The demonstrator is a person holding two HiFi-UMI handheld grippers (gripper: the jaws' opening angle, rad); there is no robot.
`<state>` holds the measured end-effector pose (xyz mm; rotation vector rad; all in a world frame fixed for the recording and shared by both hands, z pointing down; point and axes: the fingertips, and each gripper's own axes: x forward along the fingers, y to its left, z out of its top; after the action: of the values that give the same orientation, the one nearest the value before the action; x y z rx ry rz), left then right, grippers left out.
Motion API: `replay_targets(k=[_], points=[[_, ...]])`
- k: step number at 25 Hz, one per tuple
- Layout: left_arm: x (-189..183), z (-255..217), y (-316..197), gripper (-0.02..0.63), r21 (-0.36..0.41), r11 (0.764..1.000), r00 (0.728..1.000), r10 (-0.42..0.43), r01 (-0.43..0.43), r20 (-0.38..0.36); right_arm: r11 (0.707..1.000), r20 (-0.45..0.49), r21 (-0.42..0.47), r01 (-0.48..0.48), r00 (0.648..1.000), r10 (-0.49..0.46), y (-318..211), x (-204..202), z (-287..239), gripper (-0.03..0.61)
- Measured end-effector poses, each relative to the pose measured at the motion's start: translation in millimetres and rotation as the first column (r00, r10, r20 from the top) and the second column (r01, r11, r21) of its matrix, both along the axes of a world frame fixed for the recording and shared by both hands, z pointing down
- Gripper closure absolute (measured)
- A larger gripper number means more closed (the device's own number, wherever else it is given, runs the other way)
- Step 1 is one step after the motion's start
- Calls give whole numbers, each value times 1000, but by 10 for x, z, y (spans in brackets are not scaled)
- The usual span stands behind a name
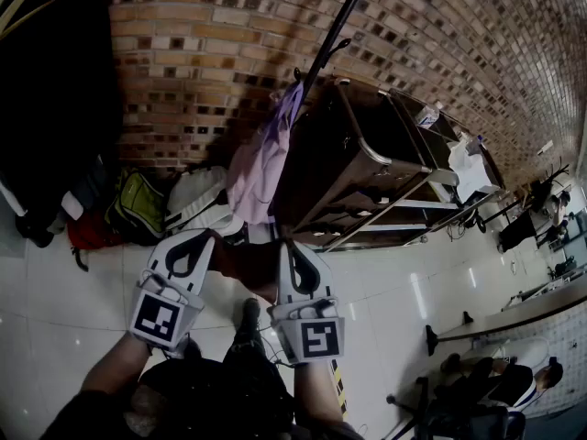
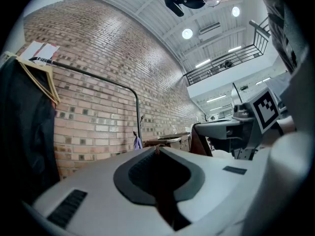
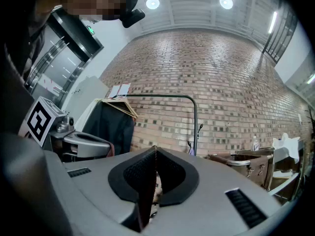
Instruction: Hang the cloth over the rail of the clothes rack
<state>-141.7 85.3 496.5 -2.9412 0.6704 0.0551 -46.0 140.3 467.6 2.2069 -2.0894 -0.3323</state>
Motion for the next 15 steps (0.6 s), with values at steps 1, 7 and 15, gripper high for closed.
replay_targets(k=[1,7,15], points=[[105,-7,-12,600,1,1000,1000,11,-11,-1,1000,-4,4,0,1000,0,-39,77,-9,568],[850,-184,-266,600,18,998,998,53,-52,-35,999,20,32,15,1000,-15,-347,739,-179,568],[2064,-572,-887,600,70,996,997,66,-63,-38,994,6,93,49,999,-50,-979,1862,-601,568]])
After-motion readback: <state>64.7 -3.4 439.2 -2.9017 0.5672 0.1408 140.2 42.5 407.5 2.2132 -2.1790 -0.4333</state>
